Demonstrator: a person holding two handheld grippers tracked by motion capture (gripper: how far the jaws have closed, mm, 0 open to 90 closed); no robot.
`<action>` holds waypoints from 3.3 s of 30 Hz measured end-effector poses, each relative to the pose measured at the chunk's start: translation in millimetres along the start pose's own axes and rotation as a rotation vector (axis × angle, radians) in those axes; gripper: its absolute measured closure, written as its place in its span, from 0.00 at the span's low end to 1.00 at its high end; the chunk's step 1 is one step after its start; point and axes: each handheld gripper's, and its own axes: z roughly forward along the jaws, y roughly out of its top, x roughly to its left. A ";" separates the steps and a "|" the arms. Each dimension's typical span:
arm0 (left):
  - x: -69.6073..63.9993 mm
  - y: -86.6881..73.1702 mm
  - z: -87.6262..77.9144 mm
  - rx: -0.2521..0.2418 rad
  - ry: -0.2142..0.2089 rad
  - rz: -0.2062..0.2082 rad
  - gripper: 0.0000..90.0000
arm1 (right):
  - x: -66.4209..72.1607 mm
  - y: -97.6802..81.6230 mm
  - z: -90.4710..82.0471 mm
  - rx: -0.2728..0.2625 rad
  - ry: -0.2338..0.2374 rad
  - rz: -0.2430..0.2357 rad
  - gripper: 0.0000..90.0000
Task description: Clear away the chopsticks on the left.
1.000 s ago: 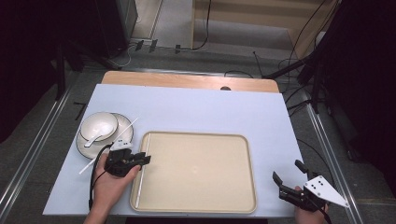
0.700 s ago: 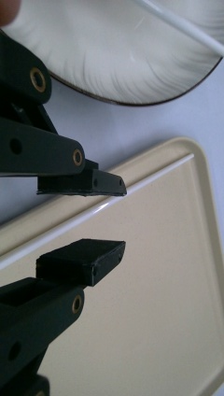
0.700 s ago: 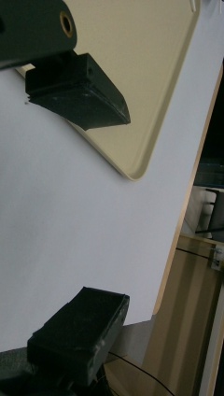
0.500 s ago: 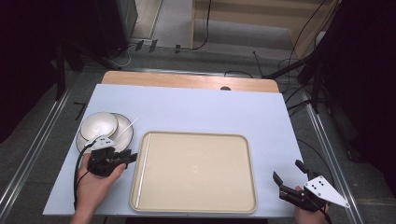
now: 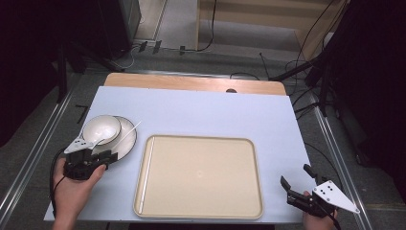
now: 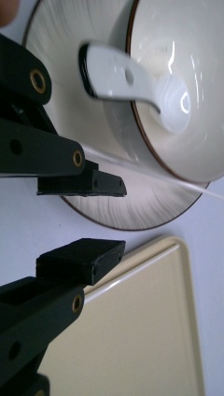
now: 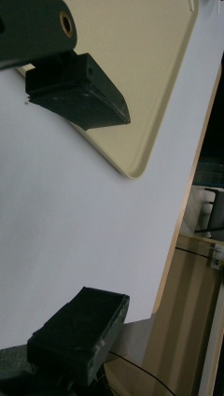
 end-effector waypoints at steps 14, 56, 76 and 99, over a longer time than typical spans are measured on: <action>22.8 -4.0 3.8 0.043 0.111 -0.001 0.76 | 0.6 -0.2 0.6 0.004 0.002 0.001 0.14; 18.8 -4.0 16.5 0.083 0.000 0.049 0.95 | 0.9 0.3 0.1 0.000 0.003 -0.001 0.14; -20.7 2.0 12.9 0.082 -0.064 0.091 0.95 | -0.4 0.0 -0.4 -0.001 -0.001 0.004 0.14; -72.1 -1.6 26.0 0.091 -0.181 0.138 0.95 | 0.2 0.5 -1.0 -0.013 0.005 -0.007 0.14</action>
